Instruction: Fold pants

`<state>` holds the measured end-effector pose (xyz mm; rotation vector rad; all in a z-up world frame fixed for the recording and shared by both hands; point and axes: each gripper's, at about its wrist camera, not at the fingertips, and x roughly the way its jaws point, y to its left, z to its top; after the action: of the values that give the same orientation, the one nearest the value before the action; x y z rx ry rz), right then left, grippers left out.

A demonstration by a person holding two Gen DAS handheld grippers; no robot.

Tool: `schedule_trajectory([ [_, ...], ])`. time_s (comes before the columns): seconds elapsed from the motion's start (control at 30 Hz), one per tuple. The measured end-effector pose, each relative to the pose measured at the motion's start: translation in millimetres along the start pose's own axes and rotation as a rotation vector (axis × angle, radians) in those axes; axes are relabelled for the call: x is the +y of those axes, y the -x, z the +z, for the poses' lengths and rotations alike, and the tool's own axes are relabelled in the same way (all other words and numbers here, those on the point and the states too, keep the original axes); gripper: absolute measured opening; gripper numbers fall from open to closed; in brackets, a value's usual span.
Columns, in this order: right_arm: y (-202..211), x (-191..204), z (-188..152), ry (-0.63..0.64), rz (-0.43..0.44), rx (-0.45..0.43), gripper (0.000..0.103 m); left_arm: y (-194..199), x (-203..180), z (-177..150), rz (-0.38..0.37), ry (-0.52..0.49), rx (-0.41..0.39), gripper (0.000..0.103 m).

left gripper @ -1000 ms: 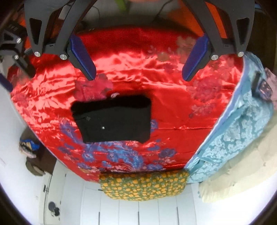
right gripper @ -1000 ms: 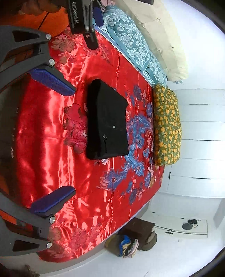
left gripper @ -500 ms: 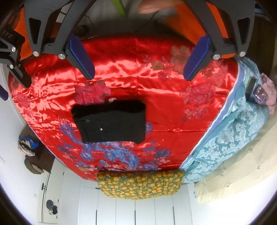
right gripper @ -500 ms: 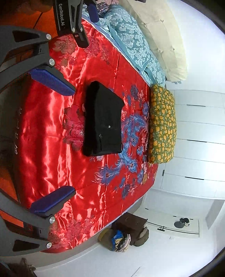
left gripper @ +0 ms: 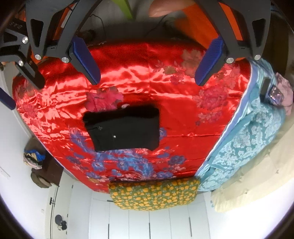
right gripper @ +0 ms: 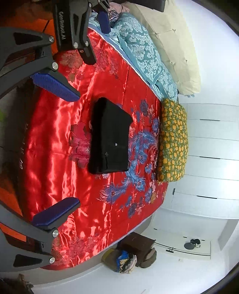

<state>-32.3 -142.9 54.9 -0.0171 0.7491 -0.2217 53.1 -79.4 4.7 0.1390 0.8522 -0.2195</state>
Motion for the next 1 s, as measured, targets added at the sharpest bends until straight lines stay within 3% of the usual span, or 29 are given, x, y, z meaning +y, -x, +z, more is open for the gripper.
schedule_trajectory([
  [0.4, -6, -3, 3, -0.017, 0.015, -0.02, 0.103, -5, 0, 1, 0.024, 0.01, -0.008, 0.102],
  [1.0, -15, -5, 4, -0.008, -0.031, 0.009, 0.103, -6, -2, -1, 0.055, 0.005, -0.019, 0.102],
])
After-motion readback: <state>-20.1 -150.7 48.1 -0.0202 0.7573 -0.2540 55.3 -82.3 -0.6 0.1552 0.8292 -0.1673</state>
